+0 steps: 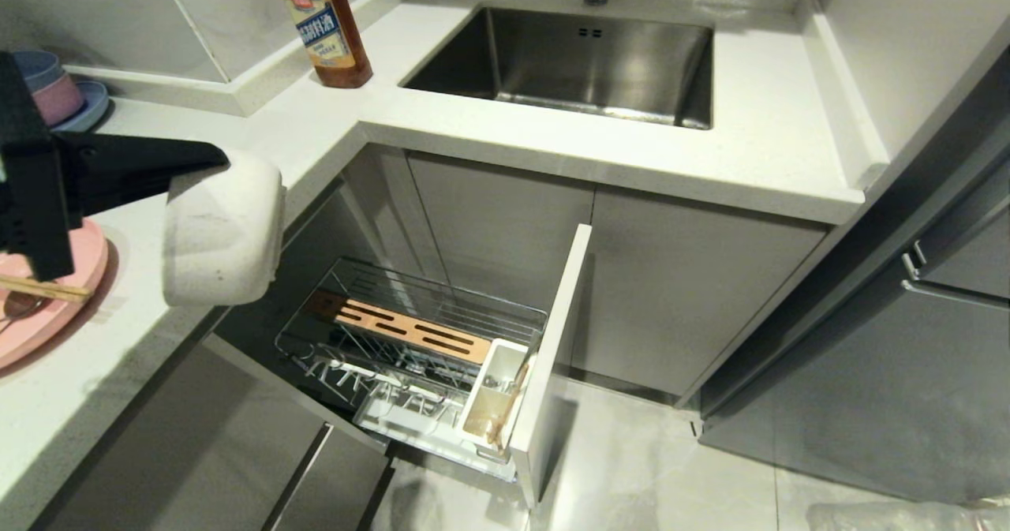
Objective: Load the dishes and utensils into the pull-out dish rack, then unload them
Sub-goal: Pick up the bowl and place it in the cupboard
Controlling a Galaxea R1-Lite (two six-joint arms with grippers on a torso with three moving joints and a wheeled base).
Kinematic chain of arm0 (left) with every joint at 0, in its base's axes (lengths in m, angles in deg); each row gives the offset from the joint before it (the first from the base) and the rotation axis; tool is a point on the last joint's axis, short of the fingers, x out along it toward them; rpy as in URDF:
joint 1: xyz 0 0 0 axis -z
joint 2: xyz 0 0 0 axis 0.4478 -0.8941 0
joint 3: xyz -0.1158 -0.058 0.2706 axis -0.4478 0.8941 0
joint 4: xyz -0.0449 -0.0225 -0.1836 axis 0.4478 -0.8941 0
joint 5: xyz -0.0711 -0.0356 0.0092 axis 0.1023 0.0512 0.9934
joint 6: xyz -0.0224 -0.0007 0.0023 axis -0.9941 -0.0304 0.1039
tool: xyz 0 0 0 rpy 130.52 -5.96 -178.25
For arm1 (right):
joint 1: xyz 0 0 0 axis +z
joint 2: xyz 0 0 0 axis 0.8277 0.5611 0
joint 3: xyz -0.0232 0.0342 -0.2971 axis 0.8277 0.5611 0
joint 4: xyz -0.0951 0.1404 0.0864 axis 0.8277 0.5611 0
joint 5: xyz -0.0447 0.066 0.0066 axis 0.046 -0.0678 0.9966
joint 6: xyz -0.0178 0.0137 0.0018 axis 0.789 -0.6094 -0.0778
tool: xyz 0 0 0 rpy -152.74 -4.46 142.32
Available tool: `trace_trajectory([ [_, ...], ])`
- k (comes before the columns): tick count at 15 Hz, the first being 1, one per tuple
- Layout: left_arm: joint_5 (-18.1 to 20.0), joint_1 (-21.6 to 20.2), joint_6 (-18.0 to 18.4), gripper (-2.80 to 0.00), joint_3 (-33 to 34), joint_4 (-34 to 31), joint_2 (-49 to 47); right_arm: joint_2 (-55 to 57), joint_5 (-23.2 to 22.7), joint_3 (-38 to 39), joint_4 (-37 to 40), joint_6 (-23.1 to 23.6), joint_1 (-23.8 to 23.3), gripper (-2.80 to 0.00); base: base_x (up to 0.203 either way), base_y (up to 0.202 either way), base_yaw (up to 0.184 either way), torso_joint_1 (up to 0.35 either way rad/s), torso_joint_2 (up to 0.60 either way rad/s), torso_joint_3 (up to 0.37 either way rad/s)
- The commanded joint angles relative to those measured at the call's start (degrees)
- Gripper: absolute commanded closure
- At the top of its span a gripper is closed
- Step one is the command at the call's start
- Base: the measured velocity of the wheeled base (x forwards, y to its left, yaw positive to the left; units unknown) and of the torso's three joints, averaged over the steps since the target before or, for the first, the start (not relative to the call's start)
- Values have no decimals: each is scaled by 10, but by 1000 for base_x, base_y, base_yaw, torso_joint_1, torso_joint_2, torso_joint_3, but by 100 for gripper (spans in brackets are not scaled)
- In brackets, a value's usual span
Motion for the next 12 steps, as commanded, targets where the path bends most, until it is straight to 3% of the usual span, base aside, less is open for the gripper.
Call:
trace_trajectory([
  [1, -48, 35, -52, 0, 9, 38, -35, 0, 0, 2, 0, 0, 0, 0, 0, 0, 0, 0, 0, 0],
  [4, -166, 102, -83, 0, 41, 134, -91, 0, 0, 2, 0, 0, 0, 0, 0, 0, 0, 0, 0, 0],
  [7, -221, 112, -95, 0, 92, 222, -148, 0, 0, 2, 1, 0, 0, 0, 0, 0, 0, 0, 0, 0],
  [9, -266, 112, -150, 0, 113, 290, -182, 0, 0, 1, 0, 0, 0, 0, 0, 0, 0, 0, 0, 0],
  [12, -308, 108, -199, 0, 154, 378, -228, 0, 0, 1, 0, 0, 0, 0, 0, 0, 0, 0, 0, 0],
])
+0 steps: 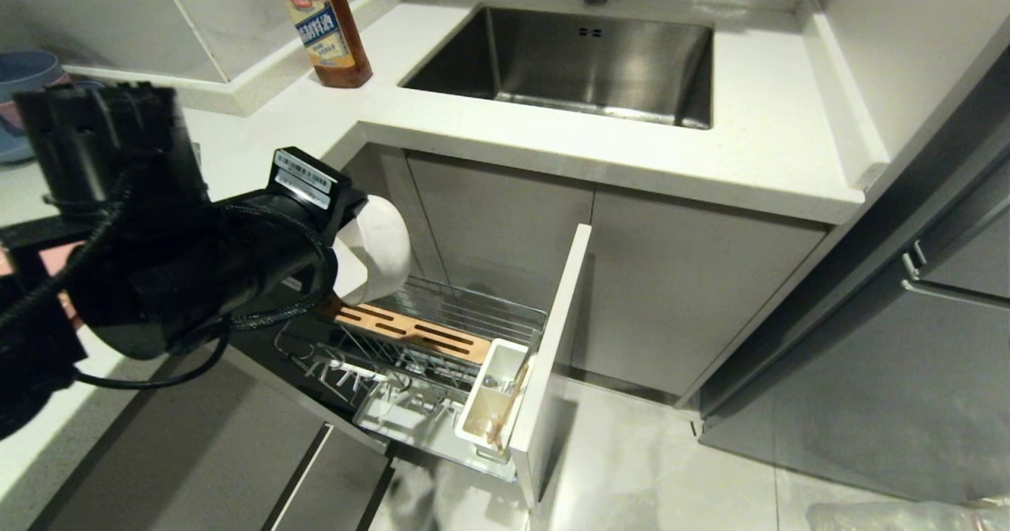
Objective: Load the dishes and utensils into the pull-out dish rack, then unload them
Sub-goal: Pick up the bowl and place it in the cupboard
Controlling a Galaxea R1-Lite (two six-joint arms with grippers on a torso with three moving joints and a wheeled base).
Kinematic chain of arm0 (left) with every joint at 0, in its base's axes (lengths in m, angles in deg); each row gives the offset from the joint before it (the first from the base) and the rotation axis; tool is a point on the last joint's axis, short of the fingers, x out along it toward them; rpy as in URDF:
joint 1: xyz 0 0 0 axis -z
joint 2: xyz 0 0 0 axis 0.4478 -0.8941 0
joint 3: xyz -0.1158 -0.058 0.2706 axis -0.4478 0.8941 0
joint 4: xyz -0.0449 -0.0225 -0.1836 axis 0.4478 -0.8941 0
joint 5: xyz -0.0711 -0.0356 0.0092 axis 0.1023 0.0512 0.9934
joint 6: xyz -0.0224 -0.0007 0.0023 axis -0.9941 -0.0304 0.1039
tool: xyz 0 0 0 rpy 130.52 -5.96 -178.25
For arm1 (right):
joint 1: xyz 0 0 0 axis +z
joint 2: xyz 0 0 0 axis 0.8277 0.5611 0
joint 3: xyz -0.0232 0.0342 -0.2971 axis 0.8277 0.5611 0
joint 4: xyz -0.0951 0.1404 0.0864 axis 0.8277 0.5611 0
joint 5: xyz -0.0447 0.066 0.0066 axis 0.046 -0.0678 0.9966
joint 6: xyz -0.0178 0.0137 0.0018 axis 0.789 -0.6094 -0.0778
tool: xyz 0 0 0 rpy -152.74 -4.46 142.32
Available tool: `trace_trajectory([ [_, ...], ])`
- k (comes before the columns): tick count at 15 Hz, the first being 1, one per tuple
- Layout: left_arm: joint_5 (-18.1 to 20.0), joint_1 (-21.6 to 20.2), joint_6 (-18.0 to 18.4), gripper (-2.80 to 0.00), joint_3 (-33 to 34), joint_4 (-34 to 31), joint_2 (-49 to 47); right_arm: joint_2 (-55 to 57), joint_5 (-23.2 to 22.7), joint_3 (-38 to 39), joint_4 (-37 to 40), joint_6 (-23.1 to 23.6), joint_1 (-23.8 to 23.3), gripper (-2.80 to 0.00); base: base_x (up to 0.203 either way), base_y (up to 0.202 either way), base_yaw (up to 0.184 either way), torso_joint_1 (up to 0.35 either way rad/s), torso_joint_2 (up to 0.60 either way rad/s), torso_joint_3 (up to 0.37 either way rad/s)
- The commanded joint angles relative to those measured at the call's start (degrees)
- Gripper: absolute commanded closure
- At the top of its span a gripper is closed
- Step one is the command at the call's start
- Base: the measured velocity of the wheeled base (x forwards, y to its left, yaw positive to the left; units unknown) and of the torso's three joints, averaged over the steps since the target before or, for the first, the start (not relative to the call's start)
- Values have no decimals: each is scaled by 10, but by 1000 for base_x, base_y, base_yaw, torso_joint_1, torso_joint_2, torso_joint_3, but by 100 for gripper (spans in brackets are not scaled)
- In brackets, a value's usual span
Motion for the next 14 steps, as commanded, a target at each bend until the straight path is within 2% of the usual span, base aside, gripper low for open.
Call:
trace_trajectory([
  [1, -4, -8, -36, 0, 17, 35, -42, 0, 0, 2, 0, 0, 0, 0, 0, 0, 0, 0, 0, 0],
  [2, -5, -10, -59, 0, 19, 48, -51, 0, 0, 2, 1, 0, 0, 0, 0, 0, 0, 0, 0, 0],
  [4, -5, -14, -75, 0, 20, 65, -75, 0, 0, 2, 0, 0, 0, 0, 0, 0, 0, 0, 0, 0],
  [7, -5, -24, -102, 0, 35, 146, -124, 0, 0, 1, 0, 0, 0, 0, 0, 0, 0, 0, 0, 0],
  [11, -6, -28, -126, 0, 47, 235, -187, 0, 0, 1, 0, 0, 0, 0, 0, 0, 0, 0, 0, 0],
  [14, -13, -31, -131, 0, 63, 315, -236, 0, 0, 1, 0, 0, 0, 0, 0, 0, 0, 0, 0, 0],
])
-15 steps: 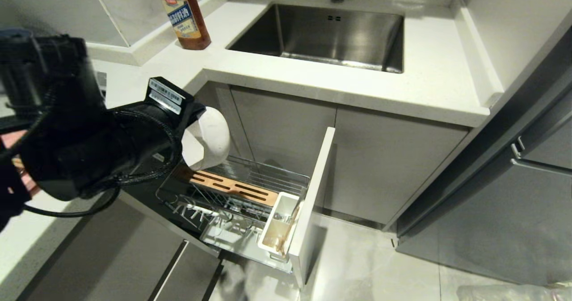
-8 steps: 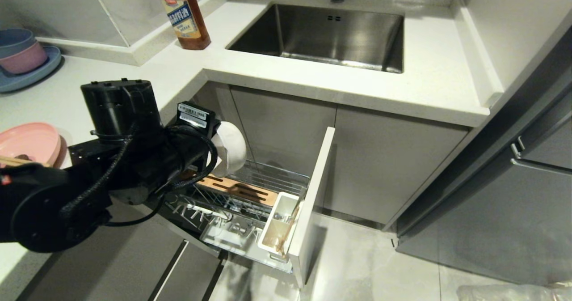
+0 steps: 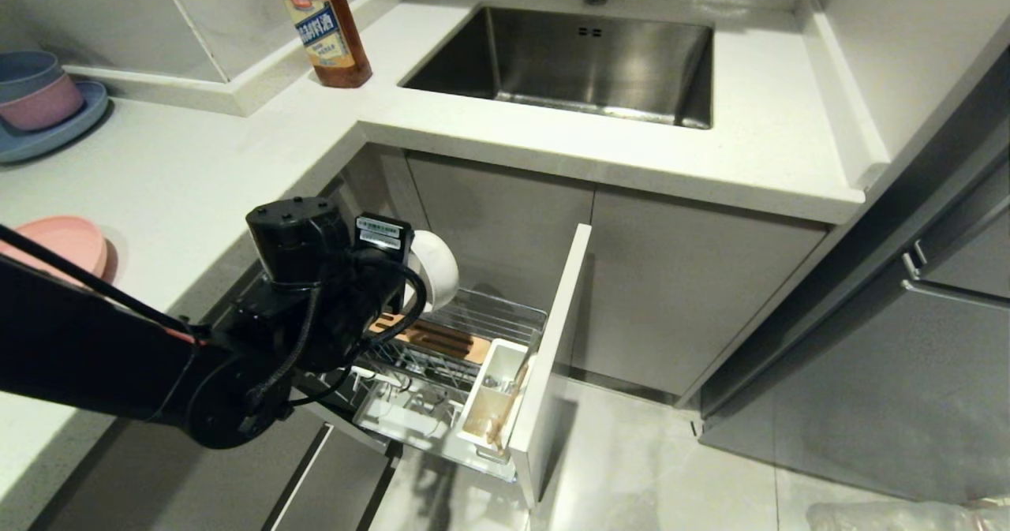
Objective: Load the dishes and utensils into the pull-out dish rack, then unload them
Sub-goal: Pick up the bowl and place it in the cupboard
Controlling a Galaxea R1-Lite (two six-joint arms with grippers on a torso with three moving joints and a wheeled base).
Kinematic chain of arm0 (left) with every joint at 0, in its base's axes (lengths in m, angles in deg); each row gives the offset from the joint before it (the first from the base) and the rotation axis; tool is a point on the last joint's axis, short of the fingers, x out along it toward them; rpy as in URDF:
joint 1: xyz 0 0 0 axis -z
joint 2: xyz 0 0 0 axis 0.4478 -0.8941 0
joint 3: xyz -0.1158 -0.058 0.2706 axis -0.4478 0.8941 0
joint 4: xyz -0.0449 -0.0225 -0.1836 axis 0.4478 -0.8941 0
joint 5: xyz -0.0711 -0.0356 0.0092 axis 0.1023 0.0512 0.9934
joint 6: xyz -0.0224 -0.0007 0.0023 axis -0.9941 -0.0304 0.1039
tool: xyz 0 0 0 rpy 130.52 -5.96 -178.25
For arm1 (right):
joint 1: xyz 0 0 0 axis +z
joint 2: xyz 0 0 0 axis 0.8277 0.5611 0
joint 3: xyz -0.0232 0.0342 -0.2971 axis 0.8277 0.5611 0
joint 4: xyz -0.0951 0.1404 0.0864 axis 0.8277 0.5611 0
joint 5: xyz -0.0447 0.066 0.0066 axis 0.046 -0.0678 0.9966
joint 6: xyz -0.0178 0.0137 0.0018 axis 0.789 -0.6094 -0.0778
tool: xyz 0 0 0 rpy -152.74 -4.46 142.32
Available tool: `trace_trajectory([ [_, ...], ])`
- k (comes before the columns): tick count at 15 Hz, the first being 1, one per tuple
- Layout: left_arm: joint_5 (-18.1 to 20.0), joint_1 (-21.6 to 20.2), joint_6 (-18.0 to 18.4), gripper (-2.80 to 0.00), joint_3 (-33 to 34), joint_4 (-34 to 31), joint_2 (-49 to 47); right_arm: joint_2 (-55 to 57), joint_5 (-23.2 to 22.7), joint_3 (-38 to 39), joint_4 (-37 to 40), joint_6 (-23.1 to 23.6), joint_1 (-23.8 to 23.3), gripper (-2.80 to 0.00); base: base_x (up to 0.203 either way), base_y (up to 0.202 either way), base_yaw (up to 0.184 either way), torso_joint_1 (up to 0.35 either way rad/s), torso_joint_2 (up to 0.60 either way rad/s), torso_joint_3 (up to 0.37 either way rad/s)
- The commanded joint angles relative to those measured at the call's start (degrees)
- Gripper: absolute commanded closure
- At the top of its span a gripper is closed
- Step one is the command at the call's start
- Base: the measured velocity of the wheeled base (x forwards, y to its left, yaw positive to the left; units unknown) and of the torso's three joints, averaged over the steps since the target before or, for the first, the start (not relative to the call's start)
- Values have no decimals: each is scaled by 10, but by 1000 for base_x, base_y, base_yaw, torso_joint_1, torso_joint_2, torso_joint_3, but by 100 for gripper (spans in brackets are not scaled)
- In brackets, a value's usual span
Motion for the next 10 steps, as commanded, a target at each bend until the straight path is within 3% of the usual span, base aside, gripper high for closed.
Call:
trace_trajectory([
  [1, -2, -4, -4, 0, 8, 38, -41, 0, 0, 1, 0, 0, 0, 0, 0, 0, 0, 0, 0, 0],
  [10, -2, -16, -6, 0, 5, 168, -152, 0, 0, 2, 0, 0, 0, 0, 0, 0, 0, 0, 0, 0],
])
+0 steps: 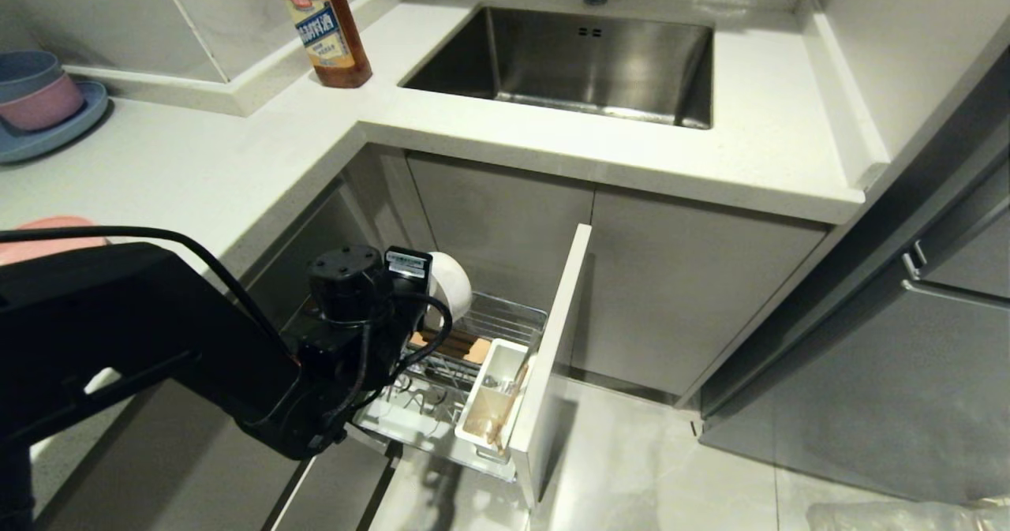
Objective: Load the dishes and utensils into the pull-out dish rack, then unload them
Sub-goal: Pick up the bowl and place it in the cupboard
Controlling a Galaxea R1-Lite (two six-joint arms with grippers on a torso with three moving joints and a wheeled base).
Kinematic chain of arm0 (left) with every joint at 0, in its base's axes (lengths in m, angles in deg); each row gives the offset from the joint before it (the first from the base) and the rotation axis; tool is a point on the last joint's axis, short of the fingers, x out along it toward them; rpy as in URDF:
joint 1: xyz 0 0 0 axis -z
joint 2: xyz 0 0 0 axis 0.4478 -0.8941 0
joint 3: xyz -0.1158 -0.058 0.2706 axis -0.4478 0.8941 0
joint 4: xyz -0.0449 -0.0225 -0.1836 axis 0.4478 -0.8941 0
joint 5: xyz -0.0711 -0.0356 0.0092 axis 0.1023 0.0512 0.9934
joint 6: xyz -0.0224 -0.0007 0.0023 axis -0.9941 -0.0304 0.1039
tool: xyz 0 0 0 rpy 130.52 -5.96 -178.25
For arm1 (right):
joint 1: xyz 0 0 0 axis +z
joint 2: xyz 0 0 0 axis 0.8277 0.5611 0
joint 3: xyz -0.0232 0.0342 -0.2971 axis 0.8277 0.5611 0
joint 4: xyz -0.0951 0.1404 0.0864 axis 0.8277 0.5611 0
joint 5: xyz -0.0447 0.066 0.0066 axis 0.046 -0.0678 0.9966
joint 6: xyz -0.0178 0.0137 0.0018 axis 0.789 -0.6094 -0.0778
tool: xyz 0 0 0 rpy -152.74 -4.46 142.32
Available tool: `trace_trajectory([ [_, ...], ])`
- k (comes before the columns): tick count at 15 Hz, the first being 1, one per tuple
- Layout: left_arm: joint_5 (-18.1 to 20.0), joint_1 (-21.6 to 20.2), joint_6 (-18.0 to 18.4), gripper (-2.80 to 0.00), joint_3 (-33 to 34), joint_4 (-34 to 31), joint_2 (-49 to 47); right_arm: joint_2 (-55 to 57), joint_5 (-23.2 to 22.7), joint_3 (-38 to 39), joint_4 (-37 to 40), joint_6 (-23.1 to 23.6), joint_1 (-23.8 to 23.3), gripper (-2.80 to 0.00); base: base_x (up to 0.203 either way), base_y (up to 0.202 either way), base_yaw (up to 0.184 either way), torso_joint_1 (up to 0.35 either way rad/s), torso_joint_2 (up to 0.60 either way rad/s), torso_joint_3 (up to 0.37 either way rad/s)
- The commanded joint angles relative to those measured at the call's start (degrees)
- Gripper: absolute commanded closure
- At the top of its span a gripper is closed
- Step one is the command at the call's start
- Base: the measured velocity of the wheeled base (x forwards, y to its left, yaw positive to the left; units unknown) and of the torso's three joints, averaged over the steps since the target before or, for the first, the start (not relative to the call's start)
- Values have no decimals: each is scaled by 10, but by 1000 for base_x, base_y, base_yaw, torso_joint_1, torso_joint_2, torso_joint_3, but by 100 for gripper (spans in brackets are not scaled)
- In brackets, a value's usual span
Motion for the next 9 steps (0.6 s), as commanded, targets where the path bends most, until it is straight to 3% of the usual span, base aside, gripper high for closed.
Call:
trace_trajectory([
  [1, 0, -6, -5, 0, -7, 17, -28, 0, 0, 2, 0, 0, 0, 0, 0, 0, 0, 0, 0, 0],
  [9, 15, -23, -35, 0, -51, 34, -75, 0, 0, 2, 0, 0, 0, 0, 0, 0, 0, 0, 0, 0],
])
